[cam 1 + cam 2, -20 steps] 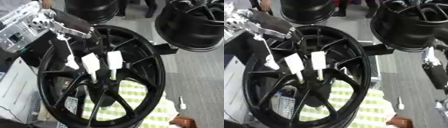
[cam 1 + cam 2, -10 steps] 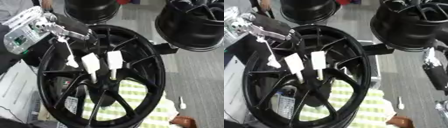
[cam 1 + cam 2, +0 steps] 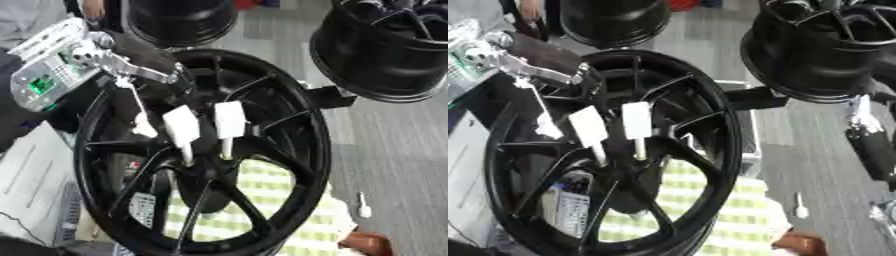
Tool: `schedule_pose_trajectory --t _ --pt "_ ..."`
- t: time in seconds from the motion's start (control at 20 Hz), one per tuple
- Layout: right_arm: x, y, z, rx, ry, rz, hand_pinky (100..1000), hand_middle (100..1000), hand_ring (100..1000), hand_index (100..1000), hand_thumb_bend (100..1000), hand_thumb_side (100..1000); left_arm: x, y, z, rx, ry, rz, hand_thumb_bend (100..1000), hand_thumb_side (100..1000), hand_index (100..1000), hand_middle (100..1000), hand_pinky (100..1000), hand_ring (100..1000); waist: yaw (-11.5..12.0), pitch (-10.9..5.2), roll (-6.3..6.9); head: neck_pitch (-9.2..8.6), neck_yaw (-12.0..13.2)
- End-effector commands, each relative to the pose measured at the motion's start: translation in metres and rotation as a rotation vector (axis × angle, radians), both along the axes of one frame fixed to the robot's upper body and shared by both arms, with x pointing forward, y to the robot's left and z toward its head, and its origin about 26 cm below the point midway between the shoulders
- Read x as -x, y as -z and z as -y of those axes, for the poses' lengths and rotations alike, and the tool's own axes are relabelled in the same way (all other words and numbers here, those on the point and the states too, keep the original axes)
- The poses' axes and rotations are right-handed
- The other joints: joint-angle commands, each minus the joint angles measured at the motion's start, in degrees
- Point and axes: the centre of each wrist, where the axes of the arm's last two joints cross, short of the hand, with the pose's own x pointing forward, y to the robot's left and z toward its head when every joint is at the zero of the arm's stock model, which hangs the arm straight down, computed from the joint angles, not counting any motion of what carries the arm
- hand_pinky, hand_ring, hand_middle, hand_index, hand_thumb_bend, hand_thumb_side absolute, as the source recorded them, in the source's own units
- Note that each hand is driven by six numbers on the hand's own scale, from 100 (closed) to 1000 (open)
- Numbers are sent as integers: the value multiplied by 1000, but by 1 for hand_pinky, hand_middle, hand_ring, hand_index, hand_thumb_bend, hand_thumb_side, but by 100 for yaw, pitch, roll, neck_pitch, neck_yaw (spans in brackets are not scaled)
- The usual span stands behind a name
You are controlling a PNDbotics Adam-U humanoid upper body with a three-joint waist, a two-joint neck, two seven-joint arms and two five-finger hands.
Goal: Pull the pin out of the wheel hub.
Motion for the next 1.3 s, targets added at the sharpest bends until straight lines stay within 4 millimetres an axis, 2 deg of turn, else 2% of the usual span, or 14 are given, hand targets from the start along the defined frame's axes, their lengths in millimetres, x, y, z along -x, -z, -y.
schedule_pose_trajectory --t 0.05,0.55,0.75,0.95,1.0,1.1,1.15,1.3 --pt "1 -8 1 3 1 27 730 796 847 815 100 653 1 -9 1 -82 88 -7 392 358 817 745 776 763 -13 -67 13 29 23" --pt "1 -7 0 -3 2 20 729 796 847 816 100 655 5 -14 4 -54 94 -20 373 361 809 736 771 750 -9 -69 28 29 27" --pt "1 -7 -1 -5 -1 20 729 797 847 816 100 655 7 -17 5 -44 89 -19 327 327 768 682 750 715 -9 -79 36 29 39" --pt "1 -7 -1 -6 -2 21 729 797 847 816 100 655 7 -17 5 -43 86 -22 327 327 768 682 750 715 -11 -82 37 29 39" --pt "1 -7 -1 -6 -2 21 729 797 847 816 100 654 7 -16 5 -44 86 -24 199 318 652 563 709 619 -12 -82 37 29 39" --pt "1 -7 0 -9 2 21 729 797 847 816 100 655 6 -11 5 -40 87 -46 175 313 646 557 703 611 -21 -80 36 29 39" --pt "1 -7 0 -11 3 21 729 797 847 816 100 654 6 -11 5 -36 88 -54 127 301 630 542 693 593 -22 -79 36 29 41" --pt "1 -6 0 -15 6 21 729 798 848 817 100 654 7 -9 6 -29 86 -70 100 286 613 526 683 574 -25 -78 35 29 41"
